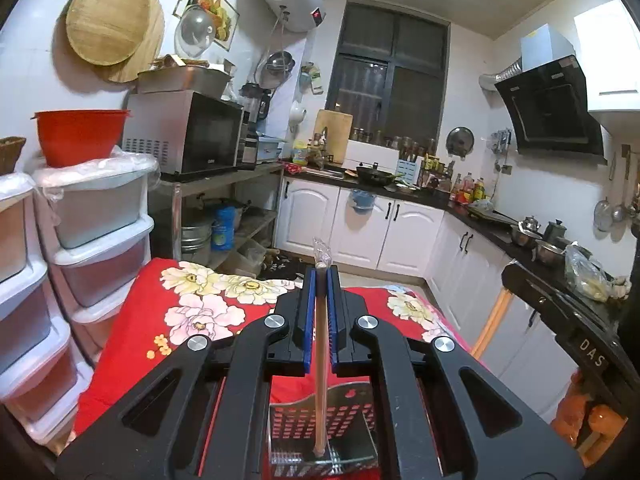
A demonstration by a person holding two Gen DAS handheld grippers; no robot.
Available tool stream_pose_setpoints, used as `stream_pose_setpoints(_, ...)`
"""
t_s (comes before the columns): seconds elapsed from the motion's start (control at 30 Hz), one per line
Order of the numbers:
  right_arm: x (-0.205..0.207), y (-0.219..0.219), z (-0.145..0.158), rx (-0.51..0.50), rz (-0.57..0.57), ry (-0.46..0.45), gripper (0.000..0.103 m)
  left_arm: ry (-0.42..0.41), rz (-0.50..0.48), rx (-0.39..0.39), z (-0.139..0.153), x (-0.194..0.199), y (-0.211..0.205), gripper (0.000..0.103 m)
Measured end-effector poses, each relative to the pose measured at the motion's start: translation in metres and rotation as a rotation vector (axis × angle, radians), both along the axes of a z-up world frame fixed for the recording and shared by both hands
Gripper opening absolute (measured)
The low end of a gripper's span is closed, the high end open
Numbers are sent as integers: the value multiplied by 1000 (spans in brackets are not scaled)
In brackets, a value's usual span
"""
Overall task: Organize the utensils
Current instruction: 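Lift the chopsticks with both tools and lower them into the grey caddy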
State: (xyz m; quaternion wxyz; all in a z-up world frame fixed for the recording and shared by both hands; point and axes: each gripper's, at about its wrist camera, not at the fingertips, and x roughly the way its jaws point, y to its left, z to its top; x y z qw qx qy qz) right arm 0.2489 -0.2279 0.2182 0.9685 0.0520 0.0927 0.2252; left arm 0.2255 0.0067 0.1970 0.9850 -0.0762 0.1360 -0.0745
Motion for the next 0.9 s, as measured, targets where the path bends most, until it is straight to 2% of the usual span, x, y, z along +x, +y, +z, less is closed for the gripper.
stream_pose_setpoints(0.47, 17, 31, -48, -82, -22, -32, 5, 34, 12, -22, -54, 16, 3, 1)
stream_pose_setpoints(0.9, 31, 34, -80, -78, -34, 31, 5, 65, 12, -27, -87, 19, 8, 2)
